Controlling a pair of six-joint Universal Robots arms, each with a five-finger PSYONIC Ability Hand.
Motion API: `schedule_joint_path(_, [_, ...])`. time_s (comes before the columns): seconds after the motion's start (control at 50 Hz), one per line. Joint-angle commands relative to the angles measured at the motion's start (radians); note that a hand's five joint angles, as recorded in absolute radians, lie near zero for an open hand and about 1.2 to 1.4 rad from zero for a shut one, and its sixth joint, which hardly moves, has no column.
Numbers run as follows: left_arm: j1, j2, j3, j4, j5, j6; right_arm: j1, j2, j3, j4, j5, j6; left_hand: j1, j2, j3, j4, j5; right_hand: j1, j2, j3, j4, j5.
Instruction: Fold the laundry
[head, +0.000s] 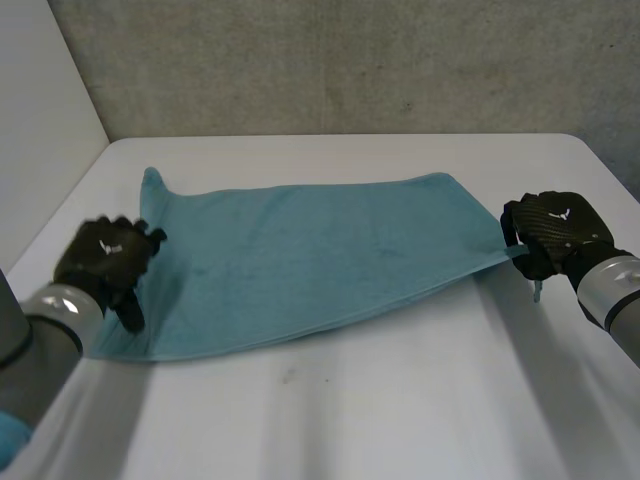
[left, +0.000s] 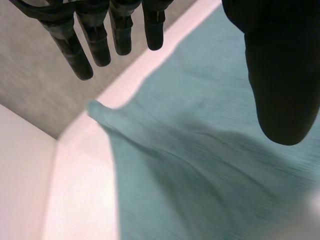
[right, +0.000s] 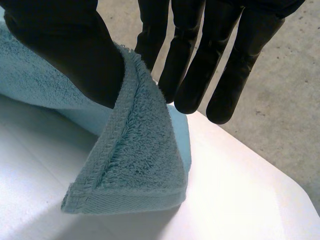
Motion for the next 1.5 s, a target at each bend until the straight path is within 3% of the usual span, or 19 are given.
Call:
schedule_joint_path(0.02, [0.085,-0.061,0.106,-0.014,0.114,0.179,-0.004,0.004,0.010,-0.001,-0.002,0.000,-0.250,-0.261,-0.274,-0.262,-0.259,0.414,0.216,0.210,0.204,0.239])
schedule_joint_path(0.1, [0.134,-0.067,0.095,-0.051,0.137,0.264,-0.004,0.006,0.010,0.000,0.007,0.001,-0.230,-0.240,-0.253,-0.242,-0.238,0.414,0.216,0.210,0.204,0.239])
schedule_joint_path(0.3, [0.216,-0.066,0.031,-0.094,0.181,0.264,-0.017,0.009,0.008,0.002,0.062,0.011,-0.221,-0.232,-0.245,-0.233,-0.230,0.414,0.216,0.210,0.204,0.239])
schedule_joint_path(0.44, [0.276,-0.034,-0.040,-0.160,0.267,0.200,-0.012,0.020,0.007,0.000,0.073,0.011,-0.068,-0.079,-0.092,-0.080,-0.077,0.414,0.216,0.210,0.204,0.239])
schedule_joint_path(0.7, [0.371,-0.090,-0.092,-0.102,0.302,0.119,-0.010,0.021,0.010,0.000,0.068,0.011,0.002,-0.009,-0.022,-0.010,-0.007,0.414,0.216,0.210,0.204,0.239])
schedule_joint_path(0.86, [0.384,-0.127,-0.090,-0.017,0.310,0.117,-0.010,0.023,0.013,0.000,0.064,0.012,0.093,0.082,0.069,0.081,0.084,0.414,0.216,0.210,0.204,0.239])
schedule_joint_path(1.5, [0.366,-0.228,-0.055,0.093,0.310,0.119,-0.009,0.024,0.016,-0.001,0.065,0.012,0.149,0.138,0.125,0.137,0.140,0.414,0.216,0.210,0.204,0.239])
